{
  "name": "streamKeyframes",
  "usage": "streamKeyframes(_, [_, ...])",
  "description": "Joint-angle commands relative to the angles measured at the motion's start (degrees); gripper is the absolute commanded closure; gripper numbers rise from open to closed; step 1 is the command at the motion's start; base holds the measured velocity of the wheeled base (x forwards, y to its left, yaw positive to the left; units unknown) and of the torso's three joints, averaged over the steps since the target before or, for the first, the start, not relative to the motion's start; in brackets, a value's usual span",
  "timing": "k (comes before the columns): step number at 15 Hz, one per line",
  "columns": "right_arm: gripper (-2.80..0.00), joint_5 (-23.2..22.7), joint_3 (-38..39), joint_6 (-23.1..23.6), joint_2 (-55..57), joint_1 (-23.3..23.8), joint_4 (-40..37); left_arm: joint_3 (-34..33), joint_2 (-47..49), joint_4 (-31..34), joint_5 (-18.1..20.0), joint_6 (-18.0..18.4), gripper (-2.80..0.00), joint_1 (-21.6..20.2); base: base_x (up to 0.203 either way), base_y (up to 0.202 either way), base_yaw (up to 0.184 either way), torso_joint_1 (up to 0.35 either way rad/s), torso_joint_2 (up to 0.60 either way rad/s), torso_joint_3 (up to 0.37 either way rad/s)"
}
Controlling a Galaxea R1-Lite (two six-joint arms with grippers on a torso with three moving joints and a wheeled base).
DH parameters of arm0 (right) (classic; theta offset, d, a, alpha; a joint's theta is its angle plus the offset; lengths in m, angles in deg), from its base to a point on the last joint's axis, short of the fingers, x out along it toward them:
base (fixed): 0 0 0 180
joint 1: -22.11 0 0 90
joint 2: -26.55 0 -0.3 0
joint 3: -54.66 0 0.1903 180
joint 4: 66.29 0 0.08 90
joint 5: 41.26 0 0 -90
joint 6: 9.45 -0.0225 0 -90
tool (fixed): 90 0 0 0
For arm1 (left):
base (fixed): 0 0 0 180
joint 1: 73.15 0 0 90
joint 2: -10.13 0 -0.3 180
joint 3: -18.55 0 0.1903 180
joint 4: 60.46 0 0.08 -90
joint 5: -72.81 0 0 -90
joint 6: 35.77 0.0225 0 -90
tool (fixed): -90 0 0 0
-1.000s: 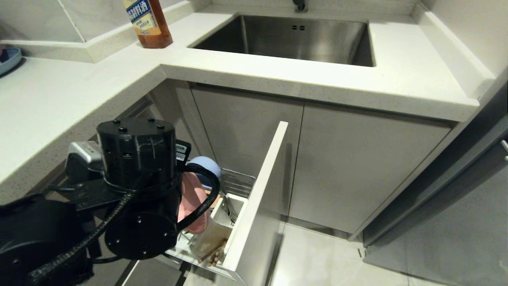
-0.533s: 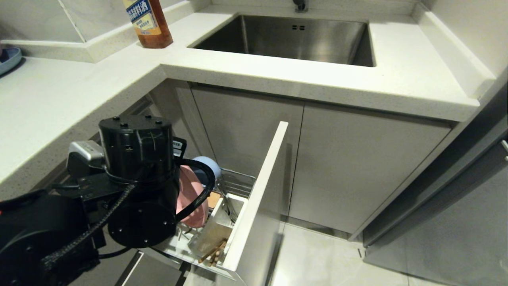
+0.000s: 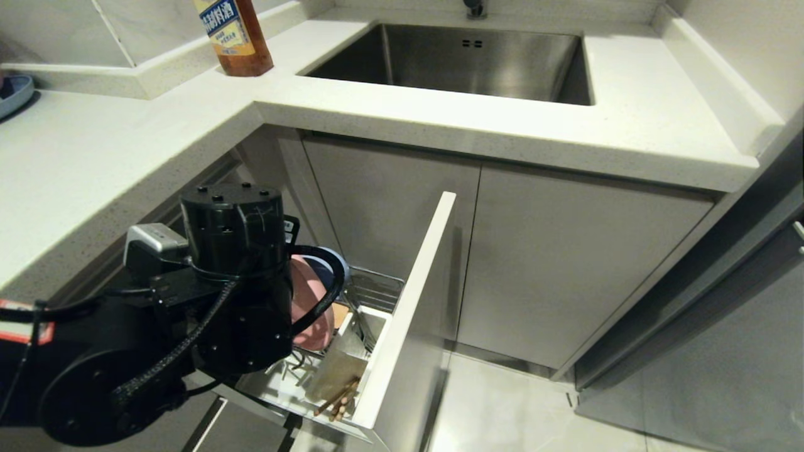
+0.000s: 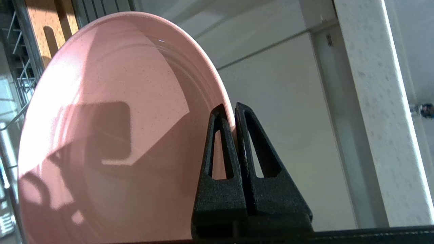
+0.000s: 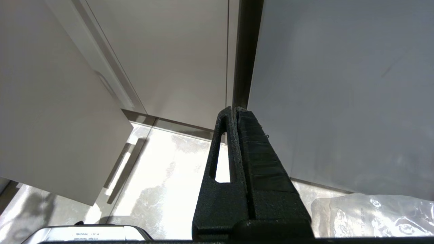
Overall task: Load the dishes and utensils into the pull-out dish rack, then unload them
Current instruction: Pick up the plate and place it in the cupboard
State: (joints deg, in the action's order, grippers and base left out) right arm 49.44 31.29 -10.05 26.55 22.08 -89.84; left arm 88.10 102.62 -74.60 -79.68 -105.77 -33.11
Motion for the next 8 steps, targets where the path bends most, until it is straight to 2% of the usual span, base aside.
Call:
streamKeyframes(1, [0.0,0.0,0.1,0.0,0.0,0.0,0.0,-0.1,1.2,-0.9,-0.2,-0.4,0.0,-0.8,0.0,0.0,0.0,0.0,0.0,0.0])
streamKeyframes(8, [0.0,0.0,0.1,0.0,0.0,0.0,0.0,-0.3,3.7,-1.4,0.2,-2.0,0.0,-2.7,0.0,0.0,0.0,0.0,0.0,0.0])
